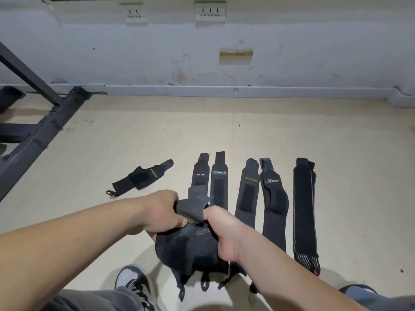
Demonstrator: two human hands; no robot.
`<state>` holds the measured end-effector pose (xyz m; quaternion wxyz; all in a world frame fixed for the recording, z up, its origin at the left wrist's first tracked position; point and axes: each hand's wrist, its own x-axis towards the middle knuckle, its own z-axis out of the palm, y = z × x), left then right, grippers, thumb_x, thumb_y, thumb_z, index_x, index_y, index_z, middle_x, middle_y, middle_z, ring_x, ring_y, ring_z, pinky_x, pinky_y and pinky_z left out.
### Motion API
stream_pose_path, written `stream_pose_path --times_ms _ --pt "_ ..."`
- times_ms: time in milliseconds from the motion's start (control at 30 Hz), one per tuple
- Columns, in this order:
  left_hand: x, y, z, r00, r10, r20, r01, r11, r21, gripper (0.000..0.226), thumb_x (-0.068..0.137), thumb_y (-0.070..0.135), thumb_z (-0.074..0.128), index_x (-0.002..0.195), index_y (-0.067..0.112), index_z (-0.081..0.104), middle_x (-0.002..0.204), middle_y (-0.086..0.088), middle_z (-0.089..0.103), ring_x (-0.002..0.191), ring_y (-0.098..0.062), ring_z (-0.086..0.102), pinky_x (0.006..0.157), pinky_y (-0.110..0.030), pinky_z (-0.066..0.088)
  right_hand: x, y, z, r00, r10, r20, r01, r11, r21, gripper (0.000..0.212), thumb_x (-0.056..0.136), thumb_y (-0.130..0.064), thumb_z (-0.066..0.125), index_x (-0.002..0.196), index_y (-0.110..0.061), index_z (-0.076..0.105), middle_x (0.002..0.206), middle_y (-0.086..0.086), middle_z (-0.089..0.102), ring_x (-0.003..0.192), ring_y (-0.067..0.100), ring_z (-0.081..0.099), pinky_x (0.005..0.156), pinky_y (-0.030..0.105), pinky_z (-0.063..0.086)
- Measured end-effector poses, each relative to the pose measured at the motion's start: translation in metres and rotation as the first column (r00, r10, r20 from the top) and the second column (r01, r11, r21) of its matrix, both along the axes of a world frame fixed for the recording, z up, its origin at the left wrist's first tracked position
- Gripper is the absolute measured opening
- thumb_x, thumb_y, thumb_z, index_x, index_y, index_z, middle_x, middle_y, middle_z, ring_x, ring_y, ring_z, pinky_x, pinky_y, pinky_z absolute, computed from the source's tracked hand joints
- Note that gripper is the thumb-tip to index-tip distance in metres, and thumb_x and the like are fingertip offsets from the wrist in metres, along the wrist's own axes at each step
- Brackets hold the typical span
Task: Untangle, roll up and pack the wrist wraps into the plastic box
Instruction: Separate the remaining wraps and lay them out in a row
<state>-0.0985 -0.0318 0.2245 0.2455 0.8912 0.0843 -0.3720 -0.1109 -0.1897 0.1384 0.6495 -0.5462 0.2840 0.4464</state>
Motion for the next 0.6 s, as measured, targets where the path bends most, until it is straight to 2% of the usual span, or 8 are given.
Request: stream_pose_path --times_ms 100,200,300,400,500,533,600 --pt "0.004 -0.002 0.003 0.999 0.032 0.000 -0.032 0.998 -0.051 0.006 0.097 0.007 0.060 0.100 0.012 0.058 0.099 -0.010 0.067 0.079 -0.026 0.072 0.059 -0.030 0.063 0.005 -0.005 0.002 0.999 0.005 0.034 -0.005 1.000 -0.004 0.038 0.083 -0.014 0.062 0.116 -0.006 0.080 0.109 0.015 0.080 0.110 0.036 0.075 0.104 0.053 0.056" --pt "0.007 -0.009 0.002 0.998 0.048 -0.041 -0.052 0.991 -0.126 0.022 0.093 -0.002 0.052 0.108 0.012 0.061 0.103 -0.013 0.071 0.085 -0.029 0.076 0.066 -0.033 0.066 0.007 -0.014 0.002 1.000 0.004 0.031 -0.004 1.000 -0.026 0.038 0.084 -0.016 0.060 0.113 -0.006 0.080 0.108 0.015 0.081 0.108 0.037 0.076 0.098 0.050 0.060" --pt "0.008 -0.016 0.001 0.999 0.006 -0.040 -0.014 0.982 -0.190 0.013 0.097 0.000 0.060 0.097 0.013 0.063 0.086 -0.006 0.072 0.070 -0.020 0.072 0.061 -0.025 0.061 0.003 -0.025 0.002 0.998 -0.065 0.021 0.065 0.998 -0.015 0.031 0.090 -0.026 0.062 0.107 -0.009 0.081 0.105 0.015 0.081 0.095 0.035 0.079 0.084 0.044 0.064" --pt "0.011 -0.020 0.000 0.997 0.026 -0.075 -0.047 0.957 -0.287 0.020 0.101 0.010 0.068 0.082 0.013 0.062 0.070 0.000 0.071 0.066 -0.019 0.073 0.067 -0.029 0.063 -0.001 -0.035 -0.001 0.986 -0.162 0.030 0.162 0.987 -0.006 0.031 0.094 -0.031 0.062 0.104 -0.010 0.082 0.099 0.017 0.081 0.087 0.036 0.080 0.069 0.037 0.064" --pt "0.012 -0.022 0.000 0.995 0.037 -0.097 -0.065 0.951 -0.303 0.022 0.103 0.026 0.067 0.088 0.011 0.062 0.075 -0.005 0.071 0.070 -0.025 0.074 0.074 -0.037 0.066 -0.003 -0.039 -0.006 0.975 -0.211 0.074 0.215 0.975 -0.053 0.033 0.088 -0.025 0.064 0.111 -0.005 0.079 0.104 0.022 0.080 0.100 0.043 0.077 0.083 0.048 0.063" --pt "0.012 -0.021 -0.002 0.995 0.043 -0.089 -0.068 0.953 -0.296 0.025 0.104 0.030 0.065 0.088 0.012 0.061 0.073 -0.005 0.069 0.066 -0.024 0.072 0.068 -0.034 0.065 -0.003 -0.038 -0.008 0.969 -0.226 0.103 0.234 0.970 -0.073 0.037 0.083 -0.022 0.064 0.113 -0.004 0.076 0.108 0.025 0.078 0.101 0.045 0.076 0.086 0.052 0.061" --pt "0.012 -0.022 -0.004 0.997 0.062 -0.041 -0.071 0.956 -0.285 0.032 0.108 0.035 0.059 0.081 0.016 0.056 0.063 0.000 0.059 0.053 -0.016 0.058 0.051 -0.024 0.051 0.000 -0.036 -0.011 0.950 -0.254 0.180 0.271 0.959 -0.078 0.045 0.077 -0.020 0.068 0.121 -0.012 0.070 0.114 0.027 0.075 0.097 0.042 0.076 0.085 0.053 0.061"
